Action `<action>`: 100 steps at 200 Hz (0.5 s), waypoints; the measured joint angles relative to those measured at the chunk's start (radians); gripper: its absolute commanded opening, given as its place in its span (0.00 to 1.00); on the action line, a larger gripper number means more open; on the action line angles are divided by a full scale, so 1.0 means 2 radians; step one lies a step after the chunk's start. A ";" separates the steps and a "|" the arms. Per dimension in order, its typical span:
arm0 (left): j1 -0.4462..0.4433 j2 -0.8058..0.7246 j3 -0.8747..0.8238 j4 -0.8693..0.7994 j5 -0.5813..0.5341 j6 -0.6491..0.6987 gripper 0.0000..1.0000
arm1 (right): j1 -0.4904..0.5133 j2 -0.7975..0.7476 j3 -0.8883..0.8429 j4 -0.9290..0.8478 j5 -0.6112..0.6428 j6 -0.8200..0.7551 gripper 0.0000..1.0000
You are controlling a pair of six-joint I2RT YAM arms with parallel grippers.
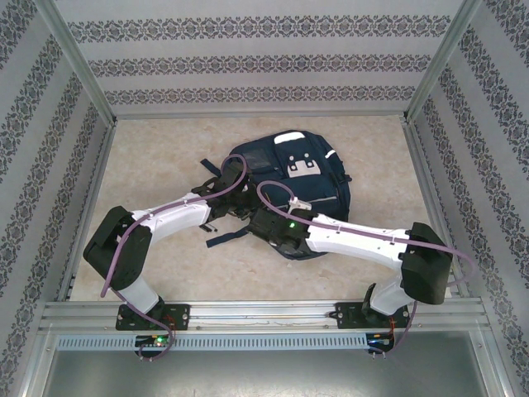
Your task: Pack the student bag
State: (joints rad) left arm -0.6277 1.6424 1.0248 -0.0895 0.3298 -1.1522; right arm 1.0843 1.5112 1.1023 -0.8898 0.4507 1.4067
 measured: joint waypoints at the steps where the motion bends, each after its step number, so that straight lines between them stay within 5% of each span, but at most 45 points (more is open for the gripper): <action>1: 0.000 0.000 0.000 0.000 0.000 0.000 0.00 | 0.000 -0.001 -0.001 0.000 0.000 -0.001 0.00; 64: 0.019 0.000 0.008 -0.012 0.024 0.006 0.00 | -0.046 -0.096 -0.089 0.022 -0.005 -0.142 0.00; 100: 0.027 0.000 0.019 -0.026 0.042 0.018 0.00 | -0.112 -0.171 -0.144 0.053 -0.020 -0.199 0.00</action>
State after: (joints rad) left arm -0.5735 1.6424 1.0630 -0.1421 0.4141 -1.1156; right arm 0.8608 1.1687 0.8146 -0.7841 0.4099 1.0080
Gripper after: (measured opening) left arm 0.098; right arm 0.081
